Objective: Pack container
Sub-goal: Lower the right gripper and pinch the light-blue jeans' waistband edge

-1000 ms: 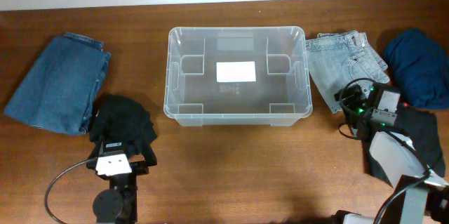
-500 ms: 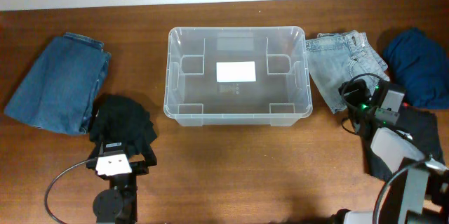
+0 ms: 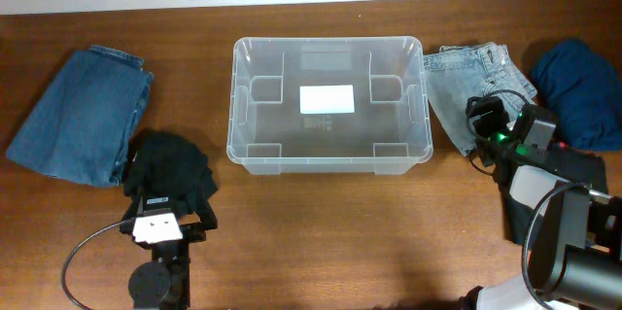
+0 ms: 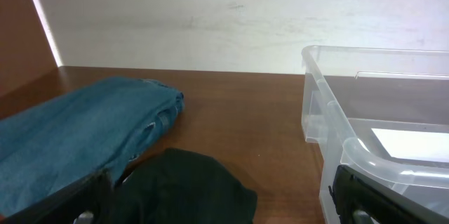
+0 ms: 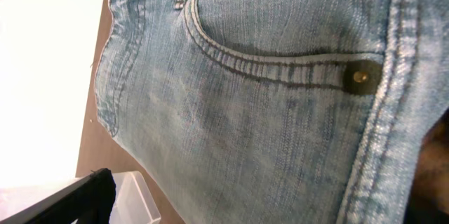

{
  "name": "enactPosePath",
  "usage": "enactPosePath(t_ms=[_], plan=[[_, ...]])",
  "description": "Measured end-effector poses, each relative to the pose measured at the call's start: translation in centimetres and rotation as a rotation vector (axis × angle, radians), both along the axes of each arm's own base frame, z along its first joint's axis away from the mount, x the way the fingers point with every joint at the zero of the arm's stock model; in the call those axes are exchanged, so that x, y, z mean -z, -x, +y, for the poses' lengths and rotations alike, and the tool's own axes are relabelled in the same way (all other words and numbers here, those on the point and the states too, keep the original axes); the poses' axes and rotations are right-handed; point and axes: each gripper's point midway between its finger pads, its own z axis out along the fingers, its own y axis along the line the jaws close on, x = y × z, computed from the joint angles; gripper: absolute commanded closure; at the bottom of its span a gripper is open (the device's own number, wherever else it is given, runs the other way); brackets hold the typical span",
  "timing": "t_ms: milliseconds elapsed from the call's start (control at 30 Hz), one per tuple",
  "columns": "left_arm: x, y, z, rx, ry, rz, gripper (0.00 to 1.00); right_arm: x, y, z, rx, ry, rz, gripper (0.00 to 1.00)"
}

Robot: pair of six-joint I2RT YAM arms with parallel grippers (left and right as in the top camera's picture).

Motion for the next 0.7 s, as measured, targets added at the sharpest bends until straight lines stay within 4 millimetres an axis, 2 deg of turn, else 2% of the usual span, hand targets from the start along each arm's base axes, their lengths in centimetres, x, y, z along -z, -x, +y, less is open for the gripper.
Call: enactPosePath(t_ms=[167,467,600,700], plan=[[0.00,0.00,0.00,0.000,0.000,0.000,0.01,-0.01,-0.03,0.03,0.002,-0.014,-0.002,0.01],[0.00,0.00,0.01,0.000,0.000,0.000,0.01,0.38,0.11,0.07,0.007,-0.025,0.010,0.21],[0.00,0.00,0.00,0.000,0.000,0.000,0.00,0.69,0.24,0.12,0.008,-0.031,0.021,0.23],[0.00,0.00,0.00,0.000,0.000,0.000,0.01,0.70,0.26,0.15,0.006,-0.030,0.021,0.28]])
